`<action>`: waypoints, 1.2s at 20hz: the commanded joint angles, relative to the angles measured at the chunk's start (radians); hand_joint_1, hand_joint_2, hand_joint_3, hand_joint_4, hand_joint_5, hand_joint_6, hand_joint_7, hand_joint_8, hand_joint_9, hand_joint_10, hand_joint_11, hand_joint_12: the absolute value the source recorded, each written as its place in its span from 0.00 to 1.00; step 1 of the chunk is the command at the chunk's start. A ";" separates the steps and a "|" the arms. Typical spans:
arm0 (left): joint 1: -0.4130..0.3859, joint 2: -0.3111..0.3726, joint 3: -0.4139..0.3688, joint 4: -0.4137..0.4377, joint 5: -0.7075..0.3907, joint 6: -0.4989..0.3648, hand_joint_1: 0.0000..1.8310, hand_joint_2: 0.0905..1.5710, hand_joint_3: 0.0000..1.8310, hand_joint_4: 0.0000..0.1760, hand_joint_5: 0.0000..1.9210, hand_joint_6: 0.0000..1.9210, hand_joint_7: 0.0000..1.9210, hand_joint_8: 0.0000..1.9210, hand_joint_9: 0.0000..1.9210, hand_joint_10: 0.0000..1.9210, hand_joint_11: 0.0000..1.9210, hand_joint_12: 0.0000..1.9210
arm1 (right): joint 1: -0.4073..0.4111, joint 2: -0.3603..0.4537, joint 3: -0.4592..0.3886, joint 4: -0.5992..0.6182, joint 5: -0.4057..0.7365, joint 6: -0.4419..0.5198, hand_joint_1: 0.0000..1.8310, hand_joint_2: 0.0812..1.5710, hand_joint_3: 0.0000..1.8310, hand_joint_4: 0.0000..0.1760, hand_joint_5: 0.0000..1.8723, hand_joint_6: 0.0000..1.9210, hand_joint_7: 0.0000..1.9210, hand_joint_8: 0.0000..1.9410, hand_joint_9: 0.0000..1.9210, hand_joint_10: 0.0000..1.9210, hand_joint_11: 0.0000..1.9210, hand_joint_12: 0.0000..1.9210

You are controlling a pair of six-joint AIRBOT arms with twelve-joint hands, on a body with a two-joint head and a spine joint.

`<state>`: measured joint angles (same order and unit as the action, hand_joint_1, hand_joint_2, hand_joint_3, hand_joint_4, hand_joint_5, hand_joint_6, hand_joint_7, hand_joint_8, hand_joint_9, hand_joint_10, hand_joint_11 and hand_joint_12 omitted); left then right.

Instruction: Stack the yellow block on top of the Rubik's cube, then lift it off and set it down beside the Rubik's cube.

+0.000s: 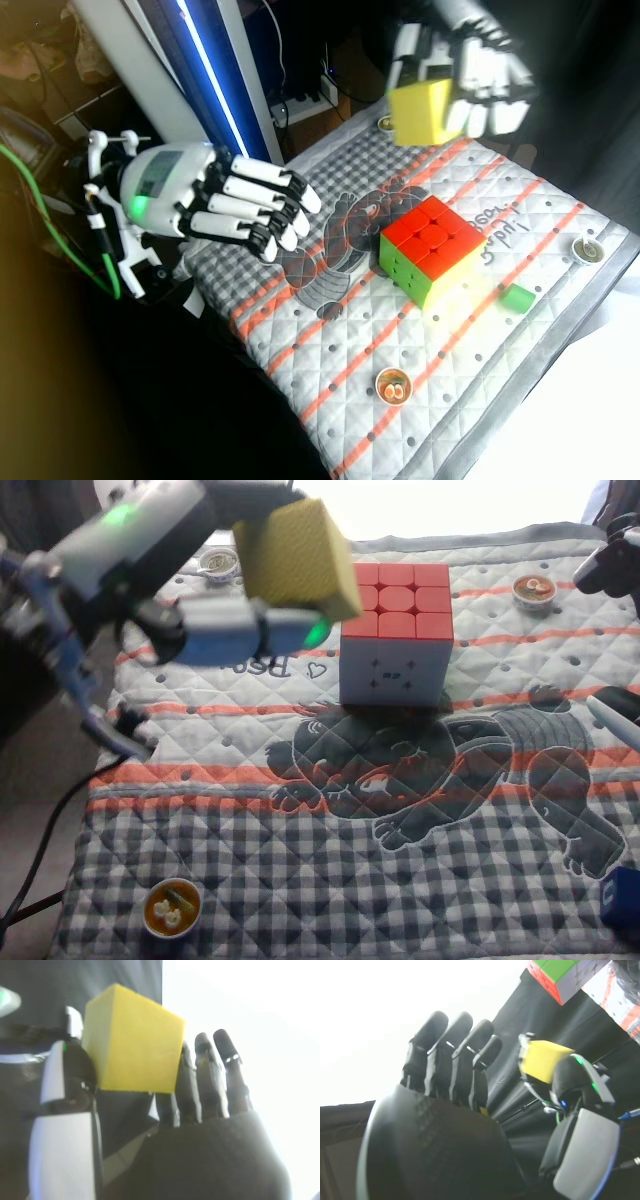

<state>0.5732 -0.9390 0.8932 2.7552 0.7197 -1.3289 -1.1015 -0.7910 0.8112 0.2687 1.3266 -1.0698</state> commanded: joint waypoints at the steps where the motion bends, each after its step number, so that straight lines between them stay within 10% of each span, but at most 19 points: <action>1: -0.041 -0.024 0.020 0.032 0.050 -0.006 0.59 0.75 0.00 0.00 0.43 0.64 0.33 0.01 0.22 0.03 0.00 0.67 | 0.006 -0.001 0.006 -0.012 0.127 0.004 0.49 0.40 0.36 0.00 0.18 0.54 0.23 0.58 0.15 0.71 0.02 0.94; 6: -0.145 -0.157 0.161 0.011 -0.085 -0.007 0.60 0.77 0.00 0.00 0.40 0.68 0.38 0.06 0.06 0.55 0.00 0.91 | 0.006 -0.009 0.015 -0.014 0.126 0.004 0.51 0.41 0.35 0.00 0.17 0.54 0.21 0.57 0.13 0.70 0.02 0.93; 9: -0.168 -0.216 0.227 -0.017 -0.144 -0.008 0.60 0.75 0.00 0.00 0.43 0.64 0.35 0.19 0.10 0.52 0.00 0.87 | 0.006 -0.011 0.017 -0.017 0.125 0.005 0.50 0.43 0.34 0.00 0.16 0.55 0.20 0.57 0.13 0.71 0.00 0.94; 14: -0.180 -0.299 0.333 -0.077 -0.242 -0.008 0.63 0.71 0.00 0.00 0.47 0.57 0.37 0.02 0.19 0.17 0.00 0.60 | 0.006 -0.013 0.021 -0.021 0.124 0.009 0.52 0.40 0.38 0.00 0.16 0.57 0.21 0.58 0.13 0.73 0.00 0.97; 19: -0.165 -0.308 0.342 -0.089 -0.266 -0.008 0.61 0.73 0.00 0.00 0.44 0.61 0.38 0.00 0.21 0.10 0.00 0.75 | 0.006 -0.013 0.022 -0.021 0.124 0.011 0.48 0.43 0.36 0.00 0.15 0.56 0.16 0.60 0.09 0.74 0.00 0.97; 20: -0.163 -0.309 0.341 -0.089 -0.266 -0.008 0.52 0.71 0.00 0.00 0.34 0.39 0.34 0.01 0.19 0.14 0.00 0.80 | 0.006 -0.013 0.022 -0.021 0.124 0.011 0.49 0.42 0.35 0.00 0.15 0.57 0.16 0.60 0.09 0.74 0.00 0.97; 21: -0.161 -0.310 0.341 -0.090 -0.268 -0.008 0.52 0.71 0.00 0.00 0.34 0.39 0.34 0.01 0.19 0.14 0.00 0.80 | 0.006 -0.013 0.022 -0.021 0.124 0.011 0.49 0.42 0.35 0.00 0.15 0.57 0.16 0.60 0.09 0.74 0.00 0.97; 22: -0.159 -0.312 0.343 -0.093 -0.272 -0.009 0.46 0.64 0.00 0.00 0.29 0.09 0.27 0.00 0.13 0.18 0.00 0.76 | 0.006 -0.013 0.022 -0.021 0.124 0.013 0.52 0.42 0.36 0.00 0.15 0.58 0.16 0.61 0.08 0.74 0.00 0.97; 24: -0.158 -0.314 0.347 -0.099 -0.274 -0.009 0.44 0.58 0.00 0.24 0.21 0.01 0.21 0.00 0.07 0.26 0.00 0.77 | 0.006 -0.013 0.022 -0.021 0.124 0.013 0.49 0.44 0.33 0.00 0.15 0.56 0.18 0.56 0.10 0.70 0.00 0.96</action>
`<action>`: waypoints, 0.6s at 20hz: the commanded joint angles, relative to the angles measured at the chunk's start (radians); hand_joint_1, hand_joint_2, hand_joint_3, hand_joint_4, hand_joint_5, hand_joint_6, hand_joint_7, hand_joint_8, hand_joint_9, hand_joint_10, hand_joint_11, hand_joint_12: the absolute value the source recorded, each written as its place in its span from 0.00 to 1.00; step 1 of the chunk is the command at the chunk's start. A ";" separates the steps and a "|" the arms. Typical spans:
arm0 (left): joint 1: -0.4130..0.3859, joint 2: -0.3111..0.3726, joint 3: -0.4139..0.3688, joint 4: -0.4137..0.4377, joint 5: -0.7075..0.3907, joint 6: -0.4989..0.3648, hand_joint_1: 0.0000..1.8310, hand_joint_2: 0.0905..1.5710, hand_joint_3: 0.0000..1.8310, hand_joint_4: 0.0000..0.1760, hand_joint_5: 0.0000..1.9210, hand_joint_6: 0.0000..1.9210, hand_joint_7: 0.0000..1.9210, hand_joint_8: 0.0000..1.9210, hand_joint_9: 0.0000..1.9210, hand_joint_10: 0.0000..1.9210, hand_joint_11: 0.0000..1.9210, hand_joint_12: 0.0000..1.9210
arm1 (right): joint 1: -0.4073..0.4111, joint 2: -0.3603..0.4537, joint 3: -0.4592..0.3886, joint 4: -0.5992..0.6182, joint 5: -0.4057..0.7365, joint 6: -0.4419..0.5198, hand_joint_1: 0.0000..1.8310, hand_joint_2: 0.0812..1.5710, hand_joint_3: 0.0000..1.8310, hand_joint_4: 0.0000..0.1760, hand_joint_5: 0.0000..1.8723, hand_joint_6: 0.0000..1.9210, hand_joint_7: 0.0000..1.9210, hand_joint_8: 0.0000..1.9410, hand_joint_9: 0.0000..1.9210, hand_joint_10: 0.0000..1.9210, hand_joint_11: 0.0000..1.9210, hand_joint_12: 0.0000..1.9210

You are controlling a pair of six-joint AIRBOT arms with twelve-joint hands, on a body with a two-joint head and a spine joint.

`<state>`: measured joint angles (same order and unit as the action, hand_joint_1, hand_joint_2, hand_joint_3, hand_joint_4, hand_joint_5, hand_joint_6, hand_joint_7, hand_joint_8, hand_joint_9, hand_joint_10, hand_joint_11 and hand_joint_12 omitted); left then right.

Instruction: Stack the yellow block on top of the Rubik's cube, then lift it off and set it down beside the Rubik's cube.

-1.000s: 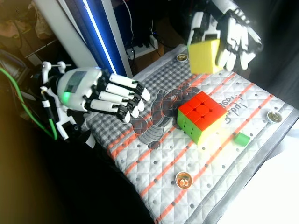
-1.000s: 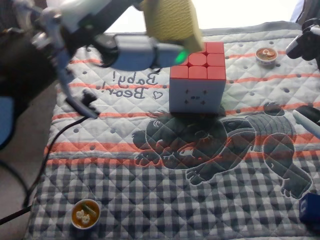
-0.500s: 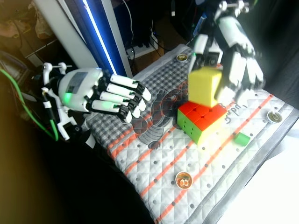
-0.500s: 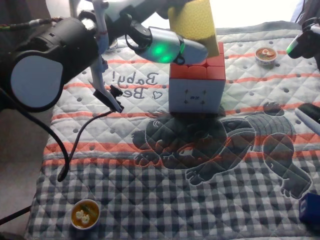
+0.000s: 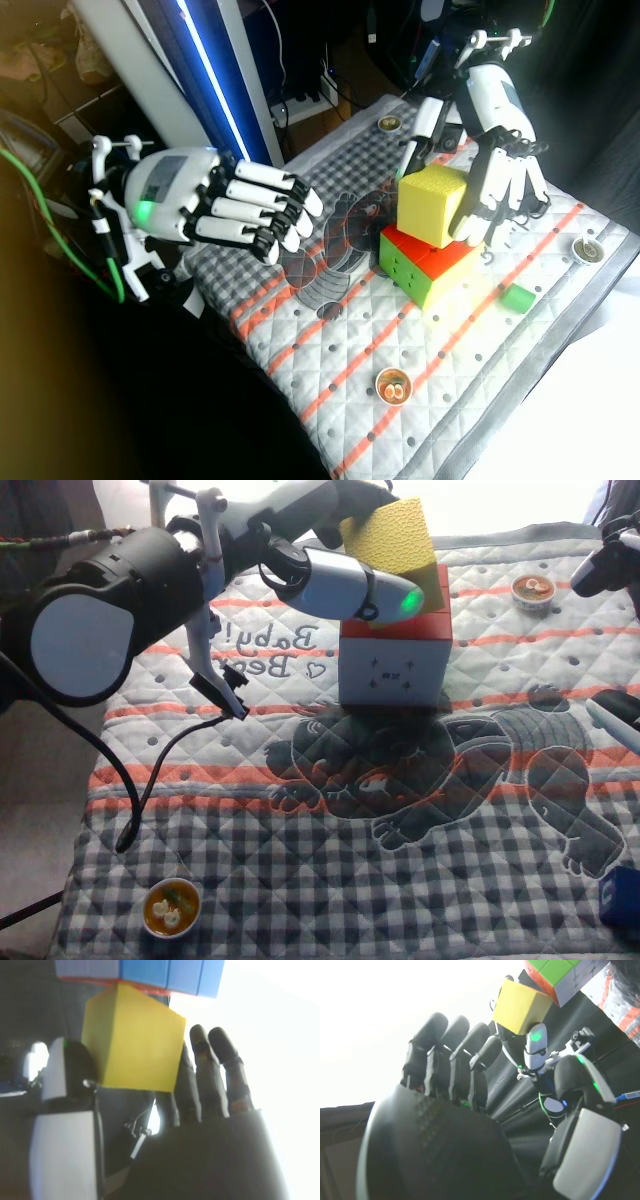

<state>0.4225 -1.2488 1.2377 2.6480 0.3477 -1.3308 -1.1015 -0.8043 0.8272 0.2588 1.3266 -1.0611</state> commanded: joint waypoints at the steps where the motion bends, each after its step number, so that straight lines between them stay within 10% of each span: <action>1: -0.006 -0.004 0.004 0.006 0.098 -0.007 0.44 0.57 0.00 0.33 0.17 0.00 0.21 0.00 0.06 0.31 0.00 0.78 | 0.006 0.000 0.006 -0.011 0.124 0.005 0.49 0.44 0.33 0.00 0.15 0.56 0.19 0.56 0.10 0.70 0.00 0.96; 10: -0.001 0.007 -0.004 -0.002 0.133 -0.007 0.43 0.54 0.00 0.64 0.09 0.00 0.22 0.01 0.00 0.58 0.00 0.88 | 0.006 0.000 0.007 -0.010 0.124 0.005 0.49 0.40 0.38 0.00 0.16 0.56 0.18 0.59 0.10 0.74 0.00 0.99; 12: -0.001 0.037 -0.033 -0.002 0.181 -0.007 0.36 0.56 0.00 0.74 0.04 0.00 0.11 0.00 0.00 0.35 0.00 0.85 | 0.011 0.000 0.009 -0.010 0.124 0.006 0.47 0.41 0.37 0.00 0.11 0.56 0.14 0.59 0.07 0.74 0.00 0.96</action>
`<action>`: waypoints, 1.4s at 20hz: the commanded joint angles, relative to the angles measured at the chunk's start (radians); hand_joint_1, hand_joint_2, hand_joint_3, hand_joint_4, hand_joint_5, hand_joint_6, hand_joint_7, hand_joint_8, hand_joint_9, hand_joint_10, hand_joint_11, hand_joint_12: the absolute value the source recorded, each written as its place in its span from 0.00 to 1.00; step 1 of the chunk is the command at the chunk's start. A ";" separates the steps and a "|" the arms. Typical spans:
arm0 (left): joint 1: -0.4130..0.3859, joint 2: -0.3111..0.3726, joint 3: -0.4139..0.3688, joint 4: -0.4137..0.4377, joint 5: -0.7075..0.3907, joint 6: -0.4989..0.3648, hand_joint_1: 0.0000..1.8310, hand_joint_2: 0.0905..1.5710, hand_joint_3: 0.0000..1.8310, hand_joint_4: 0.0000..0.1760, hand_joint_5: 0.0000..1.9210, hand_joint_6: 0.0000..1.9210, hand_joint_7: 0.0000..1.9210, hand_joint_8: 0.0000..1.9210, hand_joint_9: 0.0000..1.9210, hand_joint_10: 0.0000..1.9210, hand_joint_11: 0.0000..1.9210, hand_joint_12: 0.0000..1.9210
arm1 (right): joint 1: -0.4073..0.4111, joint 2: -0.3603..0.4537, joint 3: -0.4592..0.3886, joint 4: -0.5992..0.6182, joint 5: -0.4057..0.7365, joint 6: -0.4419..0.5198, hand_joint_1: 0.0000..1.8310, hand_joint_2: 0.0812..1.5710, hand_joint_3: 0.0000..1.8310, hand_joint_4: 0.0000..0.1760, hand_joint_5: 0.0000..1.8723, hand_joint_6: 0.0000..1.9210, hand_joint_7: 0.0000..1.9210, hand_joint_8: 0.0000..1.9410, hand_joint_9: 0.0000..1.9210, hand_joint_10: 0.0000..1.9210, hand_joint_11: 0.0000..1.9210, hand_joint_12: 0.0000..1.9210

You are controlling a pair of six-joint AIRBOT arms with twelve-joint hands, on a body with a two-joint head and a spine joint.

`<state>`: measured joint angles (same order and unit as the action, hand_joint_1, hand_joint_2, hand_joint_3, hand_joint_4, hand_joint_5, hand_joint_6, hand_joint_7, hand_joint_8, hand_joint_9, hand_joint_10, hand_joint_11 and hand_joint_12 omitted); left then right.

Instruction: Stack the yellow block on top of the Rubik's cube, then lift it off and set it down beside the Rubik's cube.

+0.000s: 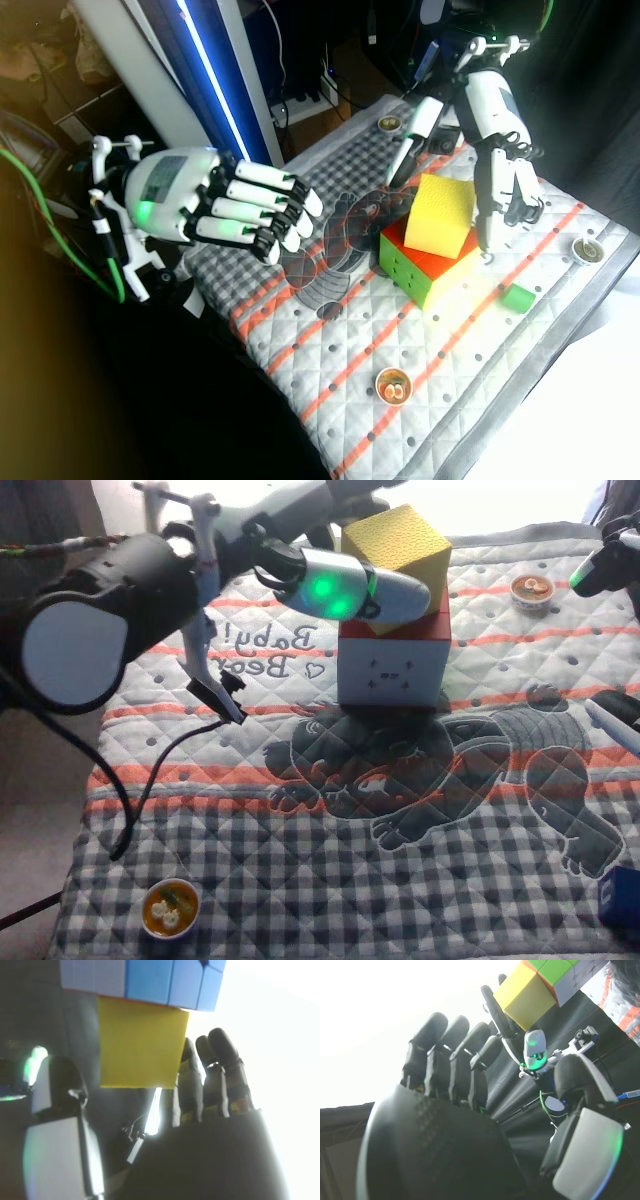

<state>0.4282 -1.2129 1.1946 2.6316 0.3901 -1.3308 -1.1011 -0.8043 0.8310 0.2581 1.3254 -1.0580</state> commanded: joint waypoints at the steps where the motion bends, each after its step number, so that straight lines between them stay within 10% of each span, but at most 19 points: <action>1: -0.005 0.022 -0.013 0.016 0.172 -0.010 0.31 0.55 0.00 0.95 0.01 0.00 0.07 0.00 0.00 0.36 0.00 0.88 | 0.018 0.000 0.010 -0.010 0.125 0.003 0.44 0.41 0.35 0.00 0.07 0.53 0.06 0.58 0.01 0.69 0.00 0.88; 2: -0.002 0.036 -0.031 0.020 0.198 -0.011 0.31 0.55 0.00 0.95 0.01 0.00 0.07 0.00 0.00 0.36 0.00 0.88 | 0.025 0.000 0.015 -0.009 0.121 0.003 0.44 0.41 0.35 0.00 0.07 0.53 0.06 0.58 0.01 0.69 0.00 0.88; 3: 0.011 0.063 -0.060 0.043 0.246 -0.039 0.26 0.52 0.00 1.00 0.00 0.00 0.08 0.00 0.03 0.10 0.00 0.60 | 0.060 -0.006 0.030 -0.012 0.091 0.003 0.42 0.43 0.31 0.00 0.03 0.47 0.00 0.49 0.00 0.53 0.00 0.79; 4: 0.027 0.083 -0.076 0.078 0.282 -0.105 0.23 0.55 0.00 1.00 0.00 0.00 0.09 0.00 0.05 0.08 0.00 0.45 | 0.098 -0.018 0.049 -0.022 0.053 0.003 0.40 0.43 0.30 0.00 0.02 0.45 0.00 0.46 0.00 0.50 0.00 0.80; 7: 0.089 0.147 -0.111 0.160 0.393 -0.317 0.21 0.56 0.00 0.91 0.00 0.00 0.12 0.01 0.10 0.12 0.00 0.76 | 0.210 -0.059 0.106 -0.059 -0.055 0.007 0.22 0.48 0.21 0.00 0.05 0.26 0.07 0.20 0.00 0.36 0.00 0.68; 8: 0.110 0.170 -0.133 0.168 0.443 -0.344 0.21 0.61 0.00 0.69 0.00 0.00 0.12 0.00 0.07 0.20 0.00 0.78 | 0.246 -0.072 0.122 -0.072 -0.085 0.008 0.15 0.51 0.15 0.00 0.07 0.21 0.10 0.11 0.01 0.29 0.00 0.61; 10: 0.152 0.215 -0.188 0.172 0.529 -0.345 0.22 0.68 0.00 0.80 0.02 0.00 0.15 0.01 0.04 0.28 0.00 0.72 | 0.311 -0.096 0.150 -0.088 -0.133 0.008 0.12 0.55 0.07 0.00 0.10 0.13 0.12 0.02 0.04 0.22 0.00 0.58; 13: 0.217 0.269 -0.251 0.171 0.637 -0.345 0.14 0.74 0.00 0.42 0.08 0.01 0.20 0.01 0.05 0.41 0.00 0.78 | 0.384 -0.134 0.187 -0.102 -0.188 0.008 0.14 0.53 0.04 0.00 0.08 0.06 0.11 0.00 0.05 0.22 0.00 0.73; 17: 0.301 0.321 -0.317 0.149 0.749 -0.346 0.16 0.79 0.00 0.10 0.11 0.01 0.23 0.02 0.09 0.39 0.00 0.79 | 0.476 -0.197 0.243 -0.118 -0.279 0.008 0.18 0.54 0.02 0.00 0.10 0.01 0.12 0.00 0.06 0.17 0.00 0.57; 28: 0.475 0.372 -0.383 0.069 0.908 -0.442 0.22 0.85 0.00 0.00 0.18 0.03 0.27 0.02 0.11 0.40 0.00 0.84 | 0.572 -0.329 0.363 -0.146 -0.470 0.008 0.18 0.54 0.01 0.00 0.11 0.00 0.12 0.00 0.11 0.05 0.00 0.54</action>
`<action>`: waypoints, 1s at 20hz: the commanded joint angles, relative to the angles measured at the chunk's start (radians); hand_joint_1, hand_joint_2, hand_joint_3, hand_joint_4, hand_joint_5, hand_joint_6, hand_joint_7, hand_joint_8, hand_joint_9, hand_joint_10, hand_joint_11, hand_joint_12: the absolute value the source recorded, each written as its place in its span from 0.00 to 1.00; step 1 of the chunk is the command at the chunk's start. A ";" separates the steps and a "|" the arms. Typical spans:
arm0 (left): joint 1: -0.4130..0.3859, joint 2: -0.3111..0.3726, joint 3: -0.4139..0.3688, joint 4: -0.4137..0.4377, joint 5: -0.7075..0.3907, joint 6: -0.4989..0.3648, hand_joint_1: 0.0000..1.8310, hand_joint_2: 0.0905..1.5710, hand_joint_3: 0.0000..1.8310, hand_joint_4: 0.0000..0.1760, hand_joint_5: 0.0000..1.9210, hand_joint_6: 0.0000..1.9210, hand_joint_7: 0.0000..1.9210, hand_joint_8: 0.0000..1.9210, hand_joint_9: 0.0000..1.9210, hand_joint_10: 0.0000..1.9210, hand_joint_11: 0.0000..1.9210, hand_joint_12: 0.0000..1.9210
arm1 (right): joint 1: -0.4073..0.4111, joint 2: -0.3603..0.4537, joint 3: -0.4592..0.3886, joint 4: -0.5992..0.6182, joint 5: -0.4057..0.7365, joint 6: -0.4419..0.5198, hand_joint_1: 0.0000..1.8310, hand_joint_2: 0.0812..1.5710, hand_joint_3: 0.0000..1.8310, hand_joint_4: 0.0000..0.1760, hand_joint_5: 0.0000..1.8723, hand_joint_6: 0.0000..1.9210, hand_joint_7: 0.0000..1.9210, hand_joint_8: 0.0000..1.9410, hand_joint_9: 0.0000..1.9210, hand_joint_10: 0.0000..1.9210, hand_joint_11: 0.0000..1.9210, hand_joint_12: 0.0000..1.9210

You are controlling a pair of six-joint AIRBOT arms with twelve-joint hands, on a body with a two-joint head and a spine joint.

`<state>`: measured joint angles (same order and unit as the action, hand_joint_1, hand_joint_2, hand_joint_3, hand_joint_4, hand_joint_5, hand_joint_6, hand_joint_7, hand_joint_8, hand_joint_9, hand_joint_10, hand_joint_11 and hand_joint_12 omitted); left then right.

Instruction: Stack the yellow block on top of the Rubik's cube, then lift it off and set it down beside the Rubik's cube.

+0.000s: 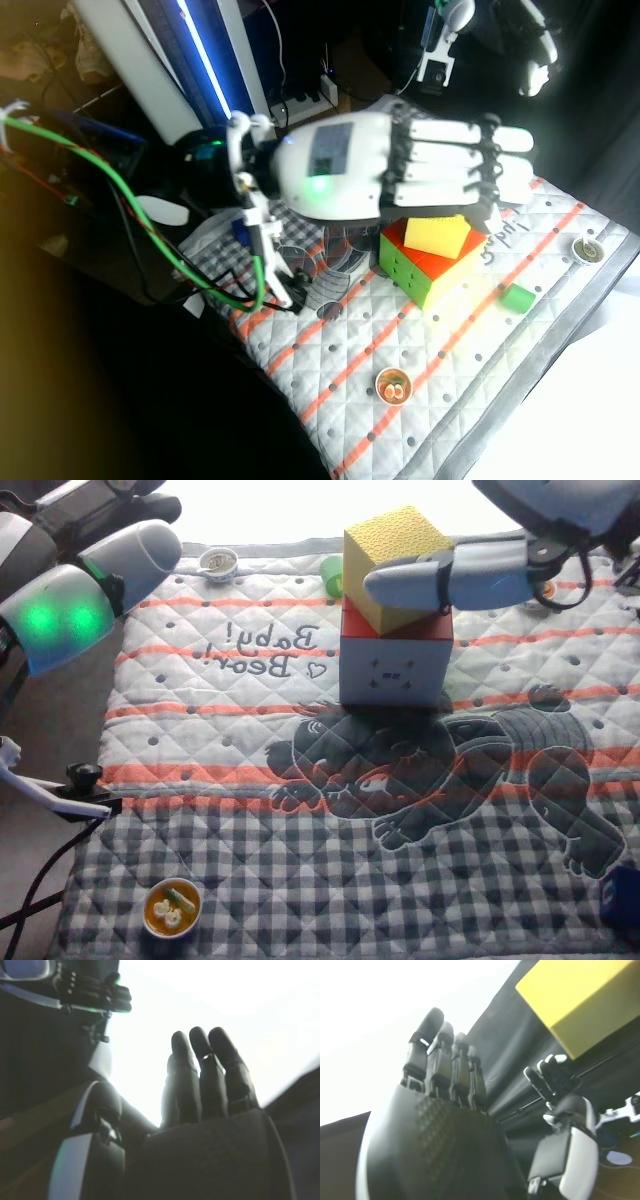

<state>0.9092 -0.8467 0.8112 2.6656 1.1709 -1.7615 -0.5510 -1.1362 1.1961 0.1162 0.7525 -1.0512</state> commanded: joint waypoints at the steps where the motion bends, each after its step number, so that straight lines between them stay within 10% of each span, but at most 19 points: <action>1: -0.004 0.005 -0.002 0.035 0.129 -0.011 0.24 0.86 0.00 0.00 0.19 0.04 0.27 0.02 0.09 0.46 0.00 0.84 | 0.024 -0.012 0.013 -0.004 0.076 0.001 0.18 0.56 0.01 0.00 0.12 0.00 0.14 0.01 0.12 0.05 0.00 0.57; 8: 0.003 0.004 -0.010 0.037 0.134 -0.011 0.34 0.86 0.00 0.00 0.18 0.07 0.24 0.02 0.11 0.35 0.00 0.74 | 0.026 -0.065 0.063 -0.004 -0.020 0.001 0.12 0.56 0.00 0.00 0.12 0.00 0.17 0.01 0.12 0.05 0.00 0.76; 10: 0.007 0.004 -0.013 0.037 0.137 -0.011 0.36 0.84 0.00 0.00 0.20 0.07 0.26 0.02 0.14 0.29 0.00 0.77 | 0.026 -0.065 0.064 -0.004 -0.025 0.001 0.19 0.60 0.01 0.00 0.23 0.01 0.40 0.10 0.22 0.53 0.00 0.98; 13: 0.015 0.005 -0.017 0.033 0.147 -0.012 0.36 0.83 0.00 0.00 0.22 0.05 0.28 0.01 0.21 0.16 0.00 0.72 | 0.026 -0.065 0.066 -0.003 -0.026 0.004 0.36 0.69 0.00 0.00 0.43 0.05 0.53 0.42 0.38 0.84 0.22 1.00; 14: 0.019 0.005 -0.018 0.029 0.151 -0.012 0.34 0.84 0.00 0.00 0.22 0.03 0.27 0.00 0.22 0.12 0.00 0.69 | 0.026 -0.065 0.069 -0.003 -0.026 0.014 0.56 0.73 0.00 0.00 0.46 0.49 0.54 0.55 0.43 0.89 0.28 1.00; 15: 0.021 0.004 -0.019 0.026 0.153 -0.012 0.35 0.84 0.00 0.00 0.23 0.02 0.27 0.00 0.23 0.08 0.00 0.69 | 0.026 -0.066 0.071 -0.003 -0.026 0.021 0.60 0.74 0.00 0.00 0.44 0.60 0.54 0.56 0.45 0.86 0.29 1.00; 17: 0.027 0.004 -0.019 0.018 0.156 -0.012 0.38 0.82 0.00 0.00 0.24 0.02 0.29 0.00 0.24 0.07 0.00 0.68 | 0.026 -0.067 0.080 -0.003 -0.025 0.040 0.67 0.72 0.00 0.00 0.49 0.50 0.49 0.64 0.35 0.77 0.16 1.00; 19: 0.031 0.002 -0.019 0.011 0.158 -0.012 0.37 0.83 0.00 0.00 0.24 0.01 0.28 0.00 0.26 0.04 0.00 0.68 | 0.036 -0.068 0.088 -0.002 -0.025 0.048 0.65 0.75 0.00 0.00 0.46 0.62 0.41 0.69 0.29 0.67 0.09 0.96; 20: 0.034 0.001 -0.019 0.009 0.159 -0.012 0.37 0.83 0.00 0.00 0.24 0.01 0.28 0.00 0.26 0.04 0.00 0.68 | 0.045 -0.067 0.089 -0.002 -0.023 0.048 0.71 0.77 0.00 0.00 0.41 0.67 0.43 0.66 0.29 0.81 0.08 0.93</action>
<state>0.9516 -0.8471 0.7952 2.6438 1.2015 -1.7630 -0.5262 -1.2018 1.2819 0.1162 0.6128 -1.0031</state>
